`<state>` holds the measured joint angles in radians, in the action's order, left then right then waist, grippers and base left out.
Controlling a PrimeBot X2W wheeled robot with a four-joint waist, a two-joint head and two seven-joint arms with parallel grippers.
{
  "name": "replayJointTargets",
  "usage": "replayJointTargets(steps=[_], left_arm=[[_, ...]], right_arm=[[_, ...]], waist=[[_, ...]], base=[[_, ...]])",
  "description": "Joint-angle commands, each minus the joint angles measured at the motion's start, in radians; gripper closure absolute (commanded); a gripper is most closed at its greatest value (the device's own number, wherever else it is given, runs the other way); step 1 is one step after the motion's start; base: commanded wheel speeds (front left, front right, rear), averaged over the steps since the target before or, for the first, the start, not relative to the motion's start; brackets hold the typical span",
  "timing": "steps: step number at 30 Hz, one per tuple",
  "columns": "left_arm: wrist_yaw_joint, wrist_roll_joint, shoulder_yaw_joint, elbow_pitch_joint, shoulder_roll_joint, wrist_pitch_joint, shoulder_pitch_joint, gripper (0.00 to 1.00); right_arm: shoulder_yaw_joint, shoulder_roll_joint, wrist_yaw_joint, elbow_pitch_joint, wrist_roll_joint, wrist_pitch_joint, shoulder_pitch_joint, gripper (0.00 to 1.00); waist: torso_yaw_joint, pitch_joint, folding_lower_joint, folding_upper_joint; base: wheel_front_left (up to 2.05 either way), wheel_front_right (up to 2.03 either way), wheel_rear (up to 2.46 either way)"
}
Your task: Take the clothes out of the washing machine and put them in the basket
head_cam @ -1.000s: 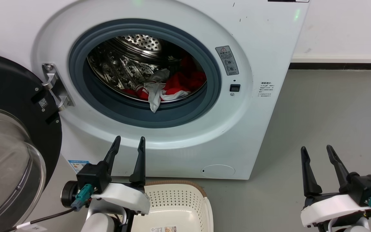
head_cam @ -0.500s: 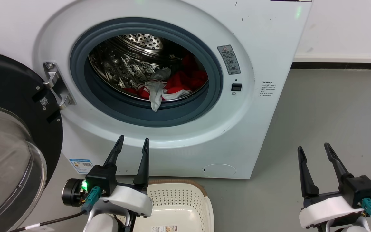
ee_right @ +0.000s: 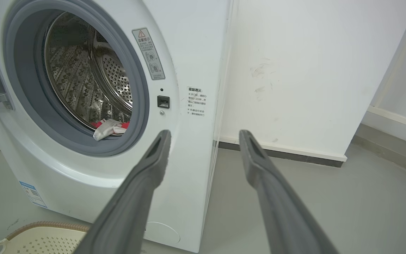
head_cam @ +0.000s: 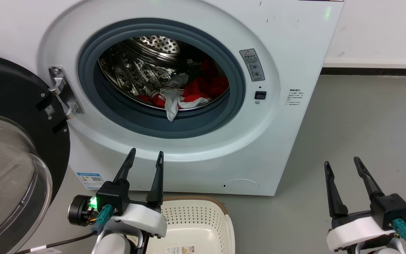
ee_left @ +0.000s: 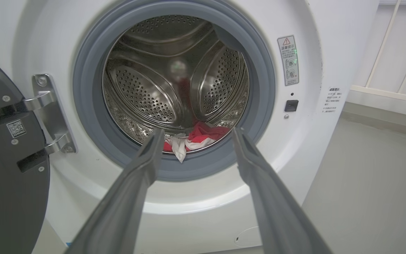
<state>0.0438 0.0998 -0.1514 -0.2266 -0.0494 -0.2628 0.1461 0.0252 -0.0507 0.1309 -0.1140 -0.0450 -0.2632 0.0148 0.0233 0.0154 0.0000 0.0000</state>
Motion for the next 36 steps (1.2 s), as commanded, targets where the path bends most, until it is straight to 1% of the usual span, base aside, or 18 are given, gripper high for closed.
replayJointTargets(steps=[1, 12, 16, 21, 27, 31, 36], left_arm=[[-0.002, 0.000, -0.001, -0.001, -0.002, -0.003, 0.011, 0.00], [-0.008, 0.006, -0.006, -0.005, -0.002, -0.003, 0.018, 0.00], [-0.016, 0.006, -0.004, -0.011, -0.002, -0.003, 0.052, 0.00], [-0.018, -0.008, 0.004, -0.042, -0.001, -0.003, 0.133, 0.00], [-0.011, -0.018, 0.025, -0.117, -0.002, -0.003, 0.260, 0.00], [-0.001, -0.017, 0.045, -0.197, -0.010, -0.003, 0.352, 0.00], [0.019, 0.009, 0.075, -0.298, -0.018, -0.003, 0.478, 0.00]], right_arm=[[0.000, 0.001, 0.000, 0.001, -0.002, -0.002, -0.006, 0.00], [0.000, 0.001, 0.000, 0.002, 0.004, -0.002, -0.006, 0.00], [-0.006, 0.001, 0.000, 0.012, 0.006, -0.002, 0.020, 0.00], [-0.011, 0.001, 0.000, 0.026, 0.021, -0.002, 0.053, 0.00], [-0.030, 0.001, 0.000, 0.042, 0.028, -0.002, 0.099, 0.00], [-0.042, 0.001, 0.000, 0.050, 0.030, -0.002, 0.133, 0.00], [-0.056, 0.001, 0.000, 0.063, 0.043, -0.002, 0.169, 0.00]], waist=[[0.000, 0.000, 0.0000, 0.0000], [-0.001, 0.005, 0.0000, 0.0000], [-0.006, 0.040, 0.0000, 0.0000], [-0.021, 0.101, 0.0000, 0.0000], [-0.051, 0.190, 0.0000, 0.0000], [-0.075, 0.245, 0.0000, 0.0000], [-0.109, 0.315, 0.0000, 0.0000]], base=[[0.00, 0.00, 0.00], [0.00, 0.00, 0.00], [0.00, 0.00, 0.00], [0.00, 0.00, 0.00], [0.00, 0.00, 0.00], [0.00, 0.00, 0.00], [0.00, 0.00, 0.00]])
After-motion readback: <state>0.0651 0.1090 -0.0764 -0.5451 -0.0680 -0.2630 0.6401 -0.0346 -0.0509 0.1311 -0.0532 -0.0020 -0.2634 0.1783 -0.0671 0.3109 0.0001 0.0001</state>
